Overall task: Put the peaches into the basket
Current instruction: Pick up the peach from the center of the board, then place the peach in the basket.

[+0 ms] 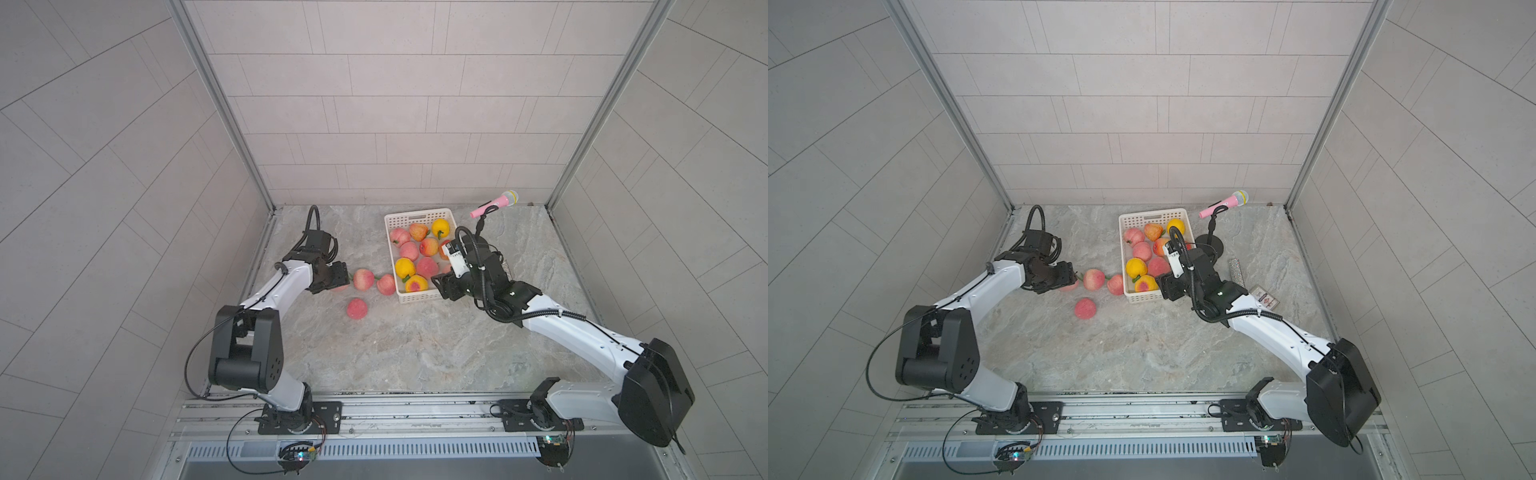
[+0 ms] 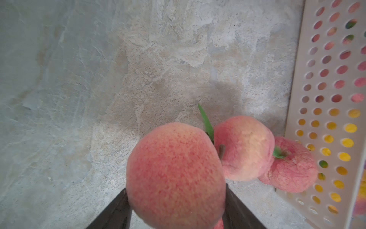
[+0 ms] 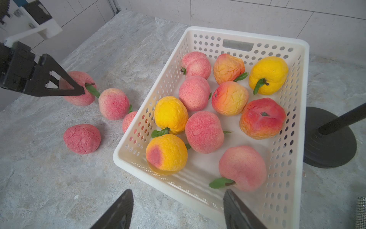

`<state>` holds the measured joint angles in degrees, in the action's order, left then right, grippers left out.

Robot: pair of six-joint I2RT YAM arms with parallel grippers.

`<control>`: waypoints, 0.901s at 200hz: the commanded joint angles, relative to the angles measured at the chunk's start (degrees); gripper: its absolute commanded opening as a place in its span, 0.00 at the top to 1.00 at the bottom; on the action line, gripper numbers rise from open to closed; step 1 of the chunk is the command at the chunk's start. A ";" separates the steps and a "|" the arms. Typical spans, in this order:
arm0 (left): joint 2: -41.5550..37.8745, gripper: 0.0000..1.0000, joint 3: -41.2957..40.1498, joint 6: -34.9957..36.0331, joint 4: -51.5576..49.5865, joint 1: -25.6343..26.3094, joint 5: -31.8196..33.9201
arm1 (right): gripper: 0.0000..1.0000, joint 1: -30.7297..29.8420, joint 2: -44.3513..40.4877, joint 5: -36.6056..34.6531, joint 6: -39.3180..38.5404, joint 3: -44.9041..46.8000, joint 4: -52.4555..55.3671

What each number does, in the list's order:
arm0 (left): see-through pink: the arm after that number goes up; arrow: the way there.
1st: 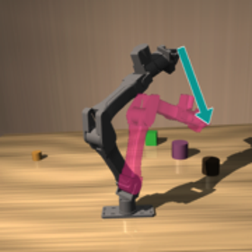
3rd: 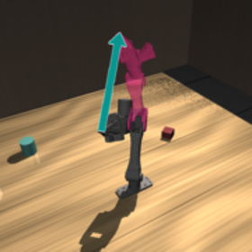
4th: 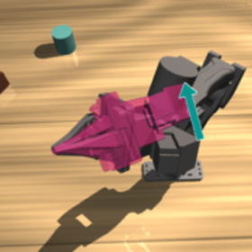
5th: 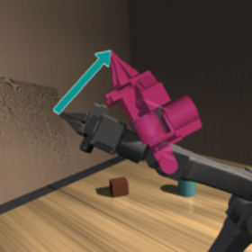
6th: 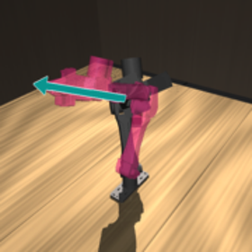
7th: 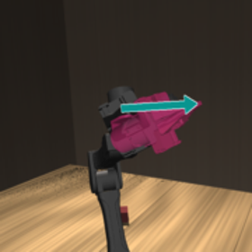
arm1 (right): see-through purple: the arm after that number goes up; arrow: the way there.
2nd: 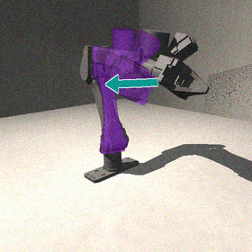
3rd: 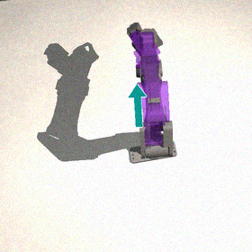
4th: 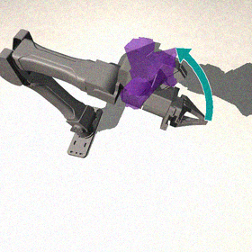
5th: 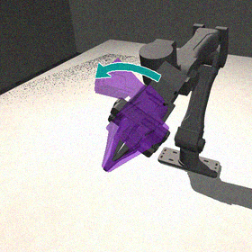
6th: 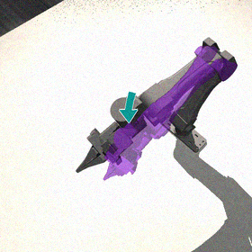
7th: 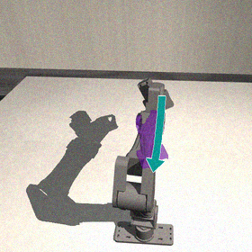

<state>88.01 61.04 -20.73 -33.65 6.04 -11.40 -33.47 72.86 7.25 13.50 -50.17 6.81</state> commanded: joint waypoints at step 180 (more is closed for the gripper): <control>17.20 0.29 39.19 1.41 -4.25 19.46 -0.65 | 0.25 2.59 -7.23 -13.64 6.19 1.27 4.68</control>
<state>100.36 95.26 -19.88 -38.28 23.40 -10.81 -31.42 67.44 -4.10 18.28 -50.11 9.37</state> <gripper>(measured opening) 0.719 0.746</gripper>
